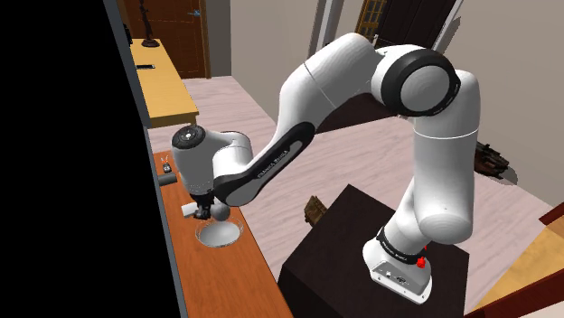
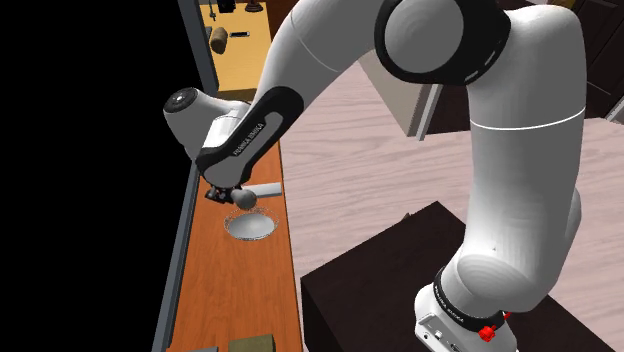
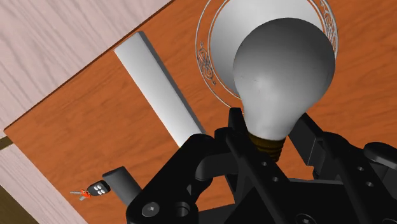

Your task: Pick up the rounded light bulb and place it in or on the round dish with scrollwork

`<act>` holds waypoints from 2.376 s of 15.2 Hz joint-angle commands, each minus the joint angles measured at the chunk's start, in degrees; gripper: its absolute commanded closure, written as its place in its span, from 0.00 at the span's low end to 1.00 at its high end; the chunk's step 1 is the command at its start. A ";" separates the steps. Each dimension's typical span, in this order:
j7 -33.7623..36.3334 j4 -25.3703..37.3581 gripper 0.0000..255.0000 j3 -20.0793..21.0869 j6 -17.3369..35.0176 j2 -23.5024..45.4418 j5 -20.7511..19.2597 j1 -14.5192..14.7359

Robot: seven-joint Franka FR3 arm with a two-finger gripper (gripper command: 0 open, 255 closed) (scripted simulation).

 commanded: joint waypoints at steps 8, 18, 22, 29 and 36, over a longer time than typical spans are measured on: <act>3.12 -0.72 1.00 -2.09 4.53 4.29 -3.48 1.28; 5.00 0.05 1.00 -3.65 6.97 7.71 -5.64 2.38; 5.01 0.05 0.00 -3.65 6.97 7.71 -5.64 2.38; 3.80 -0.75 0.00 -2.12 4.69 4.56 -3.73 1.74; 2.68 -1.20 0.00 -0.82 2.55 1.85 -1.93 1.23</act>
